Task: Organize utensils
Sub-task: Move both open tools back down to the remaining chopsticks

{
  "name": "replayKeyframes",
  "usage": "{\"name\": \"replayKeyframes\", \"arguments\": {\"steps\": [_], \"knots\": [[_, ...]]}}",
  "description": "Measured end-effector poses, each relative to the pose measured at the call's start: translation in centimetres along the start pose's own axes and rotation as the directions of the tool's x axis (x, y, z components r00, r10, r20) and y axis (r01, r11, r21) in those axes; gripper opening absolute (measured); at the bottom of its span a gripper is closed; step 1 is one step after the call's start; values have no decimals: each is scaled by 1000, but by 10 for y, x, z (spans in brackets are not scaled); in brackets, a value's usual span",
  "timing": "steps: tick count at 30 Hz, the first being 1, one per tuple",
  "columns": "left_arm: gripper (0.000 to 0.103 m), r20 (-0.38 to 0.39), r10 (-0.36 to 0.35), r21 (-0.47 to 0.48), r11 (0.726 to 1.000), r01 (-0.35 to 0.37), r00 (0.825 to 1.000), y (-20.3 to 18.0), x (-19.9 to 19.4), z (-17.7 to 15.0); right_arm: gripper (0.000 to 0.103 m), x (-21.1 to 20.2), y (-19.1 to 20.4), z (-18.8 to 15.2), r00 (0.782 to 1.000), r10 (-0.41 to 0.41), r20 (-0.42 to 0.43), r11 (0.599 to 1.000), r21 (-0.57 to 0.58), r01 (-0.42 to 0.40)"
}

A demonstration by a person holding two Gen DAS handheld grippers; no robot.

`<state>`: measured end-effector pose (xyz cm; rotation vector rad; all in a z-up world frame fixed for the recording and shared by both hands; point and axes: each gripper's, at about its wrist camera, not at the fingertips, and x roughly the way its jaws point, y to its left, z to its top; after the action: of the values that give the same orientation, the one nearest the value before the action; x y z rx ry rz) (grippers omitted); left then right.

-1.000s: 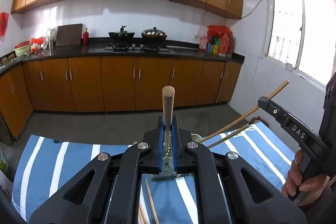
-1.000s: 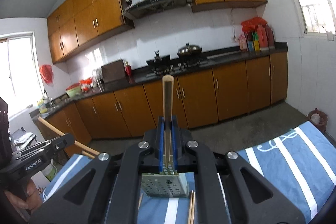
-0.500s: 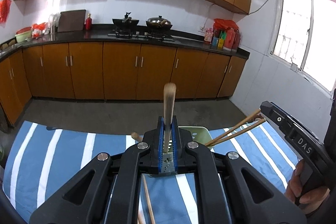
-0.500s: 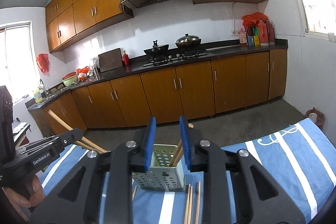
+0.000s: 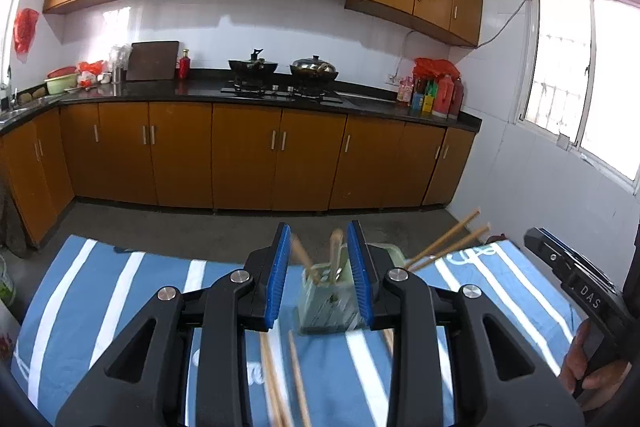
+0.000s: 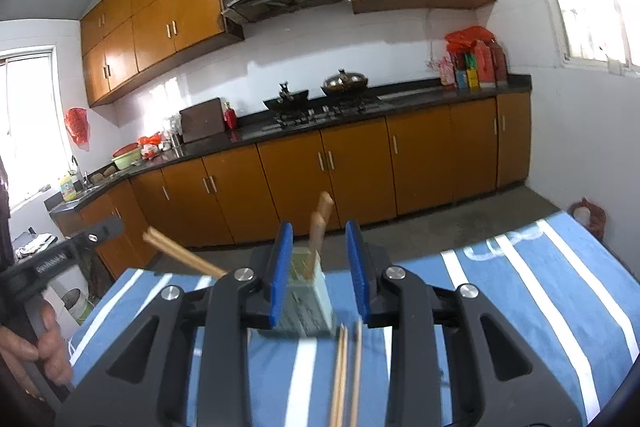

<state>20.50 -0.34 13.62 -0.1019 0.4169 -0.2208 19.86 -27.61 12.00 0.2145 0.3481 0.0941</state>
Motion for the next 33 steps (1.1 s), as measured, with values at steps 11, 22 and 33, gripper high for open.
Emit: {"name": "replayKeyframes", "arguments": {"steps": [11,22,33], "knots": [[30,-226,114,-9,993,-119,967,41,9,-115,26,36,-35,-128,931,-42,-363,998,27,56],[30,-386,95,-82,987,-137,918,58,27,-180,19,72,-23,-188,858,-72,-508,997,-38,61],[30,-433,65,-67,992,-104,899,49,43,-197,8,79,-41,-188,851,-161,-499,987,-58,152]]}}
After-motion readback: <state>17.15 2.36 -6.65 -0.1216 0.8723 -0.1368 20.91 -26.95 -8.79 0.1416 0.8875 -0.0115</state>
